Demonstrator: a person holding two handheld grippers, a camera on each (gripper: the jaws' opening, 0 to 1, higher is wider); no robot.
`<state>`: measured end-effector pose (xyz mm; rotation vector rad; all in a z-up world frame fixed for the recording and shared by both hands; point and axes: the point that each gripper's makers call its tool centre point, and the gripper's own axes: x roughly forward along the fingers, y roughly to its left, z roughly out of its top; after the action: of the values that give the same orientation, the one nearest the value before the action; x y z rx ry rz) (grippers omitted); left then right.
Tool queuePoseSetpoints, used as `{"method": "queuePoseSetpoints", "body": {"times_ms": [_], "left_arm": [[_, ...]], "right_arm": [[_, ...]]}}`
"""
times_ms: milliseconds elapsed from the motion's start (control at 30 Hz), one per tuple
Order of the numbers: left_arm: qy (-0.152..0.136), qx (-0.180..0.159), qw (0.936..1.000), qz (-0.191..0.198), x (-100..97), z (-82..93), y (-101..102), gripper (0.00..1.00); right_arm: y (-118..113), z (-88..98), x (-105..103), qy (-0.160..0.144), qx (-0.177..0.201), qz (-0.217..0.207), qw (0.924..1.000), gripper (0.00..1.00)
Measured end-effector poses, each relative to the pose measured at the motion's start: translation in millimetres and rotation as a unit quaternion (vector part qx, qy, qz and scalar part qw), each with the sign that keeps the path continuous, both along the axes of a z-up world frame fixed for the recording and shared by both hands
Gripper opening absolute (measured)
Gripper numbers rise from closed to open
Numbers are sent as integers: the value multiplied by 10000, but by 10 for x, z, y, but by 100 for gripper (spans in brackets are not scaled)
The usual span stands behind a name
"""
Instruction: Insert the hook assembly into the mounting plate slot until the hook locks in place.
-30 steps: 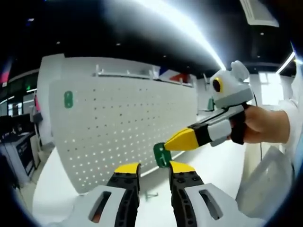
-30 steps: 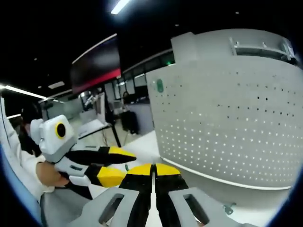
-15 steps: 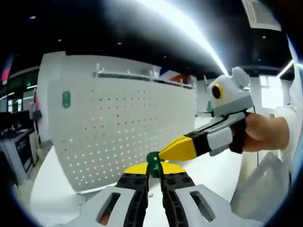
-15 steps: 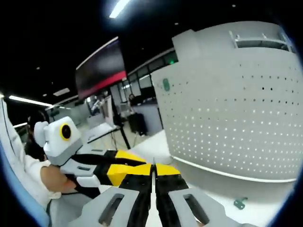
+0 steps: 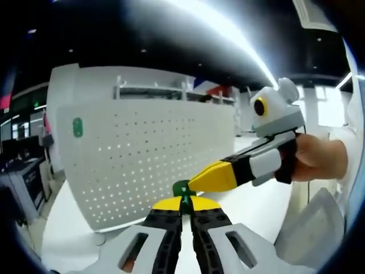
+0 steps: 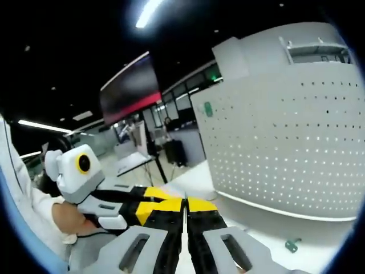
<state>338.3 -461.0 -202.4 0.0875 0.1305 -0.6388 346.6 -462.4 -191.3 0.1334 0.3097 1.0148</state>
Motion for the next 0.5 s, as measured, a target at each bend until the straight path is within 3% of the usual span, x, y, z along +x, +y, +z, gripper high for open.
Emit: {"method": "queuePoseSetpoints", "body": {"times_ms": [500], "left_arm": [[-122, 203, 9997, 39, -10, 75, -190, 4]], "right_arm": [[-177, 54, -45, -134, 129, 102, 9998, 0]]}}
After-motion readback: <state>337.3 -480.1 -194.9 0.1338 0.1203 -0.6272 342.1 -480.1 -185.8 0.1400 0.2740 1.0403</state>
